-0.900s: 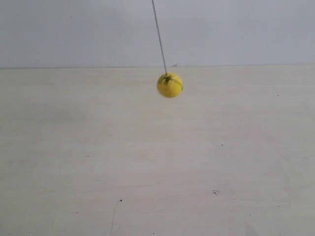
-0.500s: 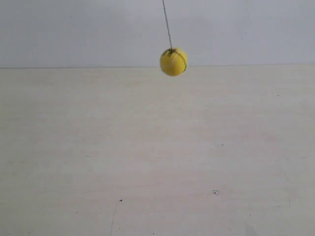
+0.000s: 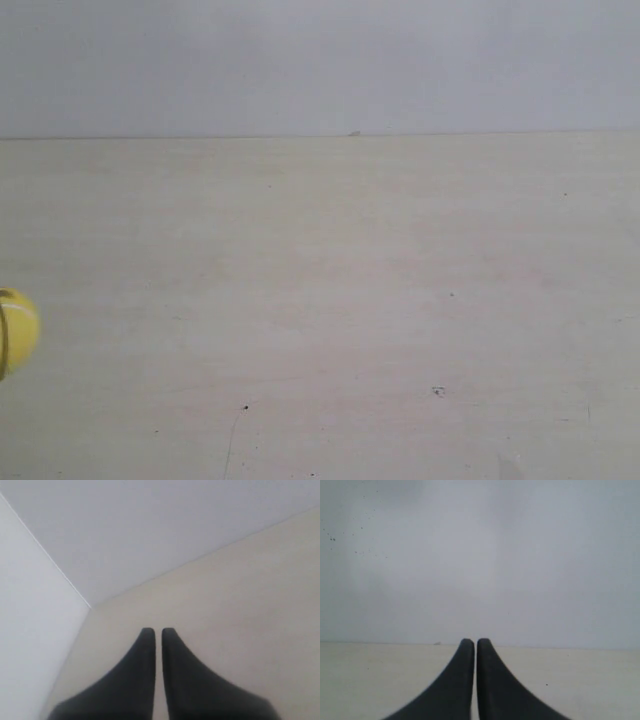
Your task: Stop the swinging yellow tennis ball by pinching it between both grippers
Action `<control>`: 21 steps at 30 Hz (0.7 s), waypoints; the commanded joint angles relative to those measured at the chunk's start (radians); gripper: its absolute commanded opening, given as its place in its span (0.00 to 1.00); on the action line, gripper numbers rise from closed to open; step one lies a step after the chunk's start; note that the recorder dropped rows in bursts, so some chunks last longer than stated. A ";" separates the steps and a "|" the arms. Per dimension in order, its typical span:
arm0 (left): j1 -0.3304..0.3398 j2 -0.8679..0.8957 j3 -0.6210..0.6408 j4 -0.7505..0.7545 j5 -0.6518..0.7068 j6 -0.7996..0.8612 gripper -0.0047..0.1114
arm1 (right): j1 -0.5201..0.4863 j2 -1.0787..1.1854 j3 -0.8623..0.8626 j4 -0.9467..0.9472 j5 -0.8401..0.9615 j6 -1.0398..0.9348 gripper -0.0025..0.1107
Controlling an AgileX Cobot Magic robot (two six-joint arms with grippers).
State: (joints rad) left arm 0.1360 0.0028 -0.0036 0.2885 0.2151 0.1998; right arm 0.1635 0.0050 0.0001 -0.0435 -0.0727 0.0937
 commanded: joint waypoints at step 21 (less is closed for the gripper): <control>-0.009 -0.003 0.004 -0.451 -0.273 -0.283 0.08 | -0.004 -0.005 0.000 0.009 -0.098 0.179 0.02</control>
State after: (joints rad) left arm 0.1360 0.0028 -0.0036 -0.1383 0.0000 -0.0589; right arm 0.1635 0.0050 0.0001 -0.0398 -0.1114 0.2070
